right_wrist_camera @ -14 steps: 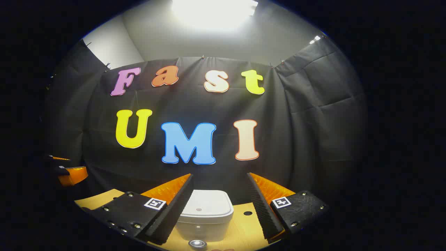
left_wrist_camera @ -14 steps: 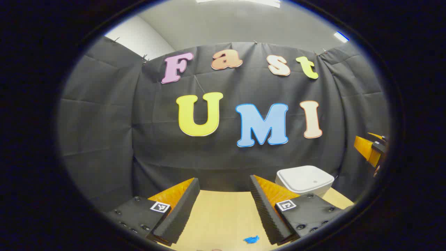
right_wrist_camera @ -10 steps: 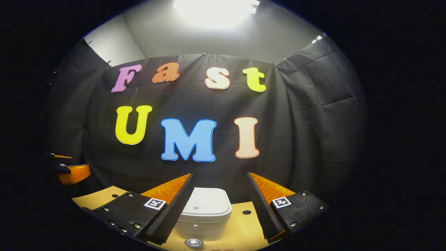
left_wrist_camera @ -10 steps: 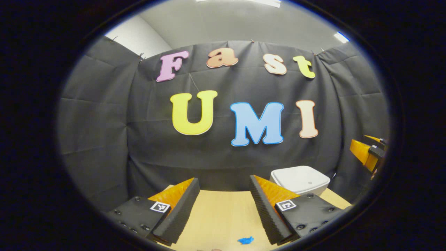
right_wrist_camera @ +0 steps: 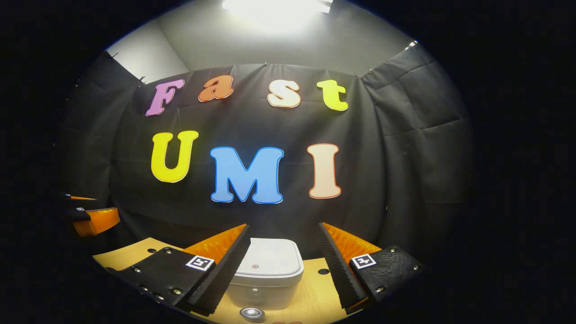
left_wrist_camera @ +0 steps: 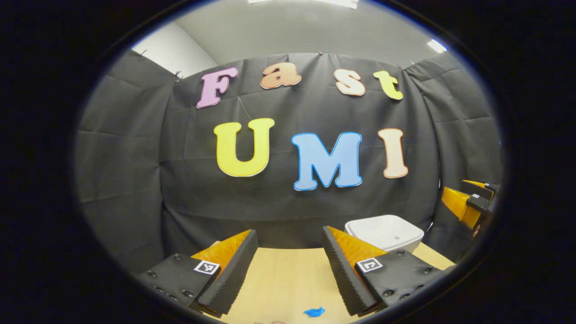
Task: Press the lid of the desktop garbage bin to open it, pick up the crumpled paper on the desktop and throw it into the bin, then pick up the pop can on the desktop and drop it into the bin, and finally close the garbage bin lid.
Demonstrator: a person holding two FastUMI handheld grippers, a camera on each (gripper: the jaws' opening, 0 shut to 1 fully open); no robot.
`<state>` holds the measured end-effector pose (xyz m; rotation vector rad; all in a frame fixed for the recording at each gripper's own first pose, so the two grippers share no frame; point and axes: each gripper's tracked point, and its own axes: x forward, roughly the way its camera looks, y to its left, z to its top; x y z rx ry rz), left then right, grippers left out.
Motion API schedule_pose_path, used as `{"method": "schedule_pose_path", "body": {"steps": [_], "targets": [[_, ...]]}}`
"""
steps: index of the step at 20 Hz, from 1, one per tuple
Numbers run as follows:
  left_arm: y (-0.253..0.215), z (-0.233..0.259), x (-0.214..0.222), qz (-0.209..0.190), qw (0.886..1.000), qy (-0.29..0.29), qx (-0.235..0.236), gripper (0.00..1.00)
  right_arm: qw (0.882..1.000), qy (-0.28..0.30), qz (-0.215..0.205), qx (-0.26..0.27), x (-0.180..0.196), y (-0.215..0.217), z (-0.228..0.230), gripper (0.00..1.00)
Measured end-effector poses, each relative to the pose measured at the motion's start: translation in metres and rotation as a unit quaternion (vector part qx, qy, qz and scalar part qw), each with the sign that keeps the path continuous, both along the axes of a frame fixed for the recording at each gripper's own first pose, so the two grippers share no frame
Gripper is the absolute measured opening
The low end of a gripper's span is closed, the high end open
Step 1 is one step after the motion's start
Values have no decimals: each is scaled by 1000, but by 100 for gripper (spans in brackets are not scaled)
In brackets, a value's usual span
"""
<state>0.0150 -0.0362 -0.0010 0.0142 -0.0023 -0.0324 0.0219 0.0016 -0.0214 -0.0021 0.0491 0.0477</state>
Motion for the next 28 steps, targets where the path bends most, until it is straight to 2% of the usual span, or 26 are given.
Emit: {"method": "schedule_pose_path", "body": {"steps": [10, 26, 28], "targets": [[1, 2, -7, 5, 1000, -2, -2, 94, 1000, 9, 10, 3, -4, 2, -5, 95], [8, 2, 5, 13, 1000, -3, -1, 94, 998, 39, 41, -7, 34, 26, -22, 93], [7, 2, 6, 11, 1000, -4, 0, 94, 998, 46, 50, -10, 36, 30, -26, 72]]}}
